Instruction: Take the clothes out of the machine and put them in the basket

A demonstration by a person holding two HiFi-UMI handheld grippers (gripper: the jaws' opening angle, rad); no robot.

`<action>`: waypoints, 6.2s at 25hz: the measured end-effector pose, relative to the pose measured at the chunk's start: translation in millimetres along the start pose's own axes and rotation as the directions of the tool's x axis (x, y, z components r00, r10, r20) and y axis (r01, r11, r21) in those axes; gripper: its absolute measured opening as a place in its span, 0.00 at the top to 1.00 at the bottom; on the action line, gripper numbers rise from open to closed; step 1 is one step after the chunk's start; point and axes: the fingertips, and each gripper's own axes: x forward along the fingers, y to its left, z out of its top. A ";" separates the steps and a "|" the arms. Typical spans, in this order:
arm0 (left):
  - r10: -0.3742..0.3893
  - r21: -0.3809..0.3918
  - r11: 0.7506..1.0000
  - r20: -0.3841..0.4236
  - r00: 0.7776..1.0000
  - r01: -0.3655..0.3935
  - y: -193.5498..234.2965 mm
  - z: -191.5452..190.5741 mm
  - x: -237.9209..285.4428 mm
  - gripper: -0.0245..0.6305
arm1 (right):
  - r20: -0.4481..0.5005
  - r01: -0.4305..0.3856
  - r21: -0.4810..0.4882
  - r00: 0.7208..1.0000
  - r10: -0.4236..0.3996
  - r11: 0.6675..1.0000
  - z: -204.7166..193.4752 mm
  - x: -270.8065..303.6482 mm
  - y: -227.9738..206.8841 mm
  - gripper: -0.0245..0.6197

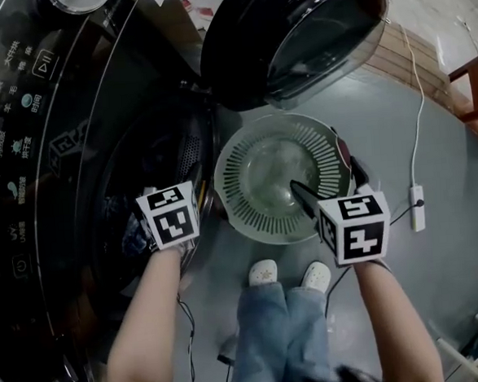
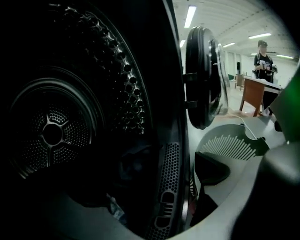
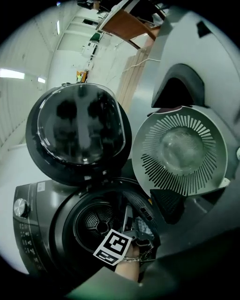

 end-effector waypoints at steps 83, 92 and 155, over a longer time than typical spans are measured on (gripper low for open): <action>-0.560 0.128 0.819 -0.035 0.828 0.560 -245.2 43.5 -109.8 0.90 | -0.148 0.057 0.200 0.989 -0.028 0.978 -62.2 -53.1 -36.3 0.14; -0.493 0.105 0.856 -0.135 0.860 0.507 -229.4 1.8 -88.7 0.36 | -0.170 0.040 0.180 0.985 -0.008 0.983 -70.2 -45.7 -26.4 0.14; -0.049 0.356 0.922 -0.276 0.960 0.150 -46.8 -25.7 -28.7 0.65 | -0.212 -0.045 0.070 0.976 0.059 0.997 -63.2 -32.1 14.4 0.14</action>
